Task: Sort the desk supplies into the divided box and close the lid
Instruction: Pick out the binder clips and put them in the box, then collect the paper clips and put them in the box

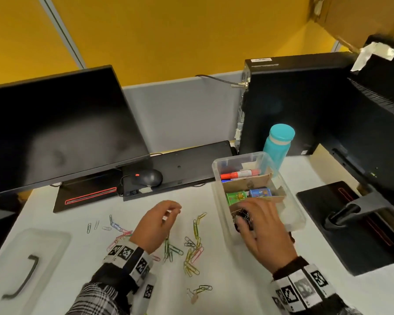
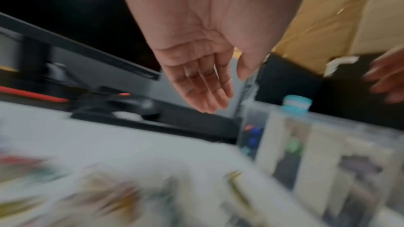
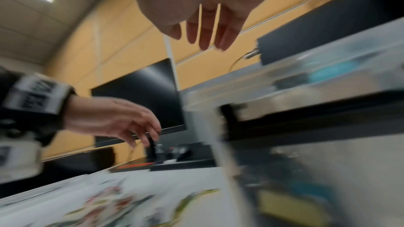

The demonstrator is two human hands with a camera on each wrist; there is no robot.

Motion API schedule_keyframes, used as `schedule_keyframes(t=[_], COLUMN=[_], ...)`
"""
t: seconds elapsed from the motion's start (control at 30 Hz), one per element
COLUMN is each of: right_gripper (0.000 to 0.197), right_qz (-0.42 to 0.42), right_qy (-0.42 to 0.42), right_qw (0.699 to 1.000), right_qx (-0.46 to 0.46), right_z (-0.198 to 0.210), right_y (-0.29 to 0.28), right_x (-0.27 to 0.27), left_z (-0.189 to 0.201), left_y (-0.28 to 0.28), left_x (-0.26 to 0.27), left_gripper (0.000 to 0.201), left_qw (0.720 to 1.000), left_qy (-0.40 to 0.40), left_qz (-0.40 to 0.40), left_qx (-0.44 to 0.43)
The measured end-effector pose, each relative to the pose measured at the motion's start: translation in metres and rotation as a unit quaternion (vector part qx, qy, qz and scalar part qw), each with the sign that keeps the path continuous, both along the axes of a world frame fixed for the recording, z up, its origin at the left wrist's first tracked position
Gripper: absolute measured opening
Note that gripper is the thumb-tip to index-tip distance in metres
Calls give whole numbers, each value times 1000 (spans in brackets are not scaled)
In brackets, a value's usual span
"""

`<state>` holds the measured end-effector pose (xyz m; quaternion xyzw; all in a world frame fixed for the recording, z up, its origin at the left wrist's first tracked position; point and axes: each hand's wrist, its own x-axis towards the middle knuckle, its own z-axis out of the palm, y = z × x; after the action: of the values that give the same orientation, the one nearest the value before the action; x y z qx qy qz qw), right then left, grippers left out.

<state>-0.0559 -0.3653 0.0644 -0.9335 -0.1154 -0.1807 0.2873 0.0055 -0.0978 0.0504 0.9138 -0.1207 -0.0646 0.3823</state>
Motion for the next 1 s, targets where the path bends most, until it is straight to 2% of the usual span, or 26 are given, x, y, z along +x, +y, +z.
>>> schedule_keyframes(t=[0.1,0.17,0.23,0.27,0.33,0.4,0.5,0.63,0.8,0.9,1.0], right_gripper=[16,18,23,31,59,74,74,69,42,26,24], right_qz=[162,227,236,236,229,227,226,232,261,245,224], right_qy=[65,155,260,334,443,472,472,449,394,363,359], right_qw=[980,953,927,902,853,834,832,838,850,870,882], right_qx=[-90,-126,-130,-137,-154,-172,-183,-207,-231,-224,-209], right_z=[-14,-34,-51,-60,-73,-81,-88,-83,-79,-84,-86], right_y=[43,63,71,71,71,77,87,96,111,119,127], right_x=[-11,-13,-13,-14,-16,-19,-21,-20,-25,-27,-26], left_z=[-29,-39,-40,-40,-43,-48,-58,-67,-75,-72,-65], left_y=[66,103,129,139,157,168,172,163,135,124,123], left_x=[-30,-52,-72,-82,-101,-117,-130,-130,-119,-102,-88], left_gripper=[7,25,37,41,51,58,56,53,49,35,31], left_qw=[995,984,975,970,962,954,953,959,960,968,973], left_qy=[37,64,122,155,209,245,262,246,231,194,160], left_qz=[18,39,81,92,85,67,71,78,9,41,55], left_qx=[94,159,165,162,154,158,134,113,161,153,157])
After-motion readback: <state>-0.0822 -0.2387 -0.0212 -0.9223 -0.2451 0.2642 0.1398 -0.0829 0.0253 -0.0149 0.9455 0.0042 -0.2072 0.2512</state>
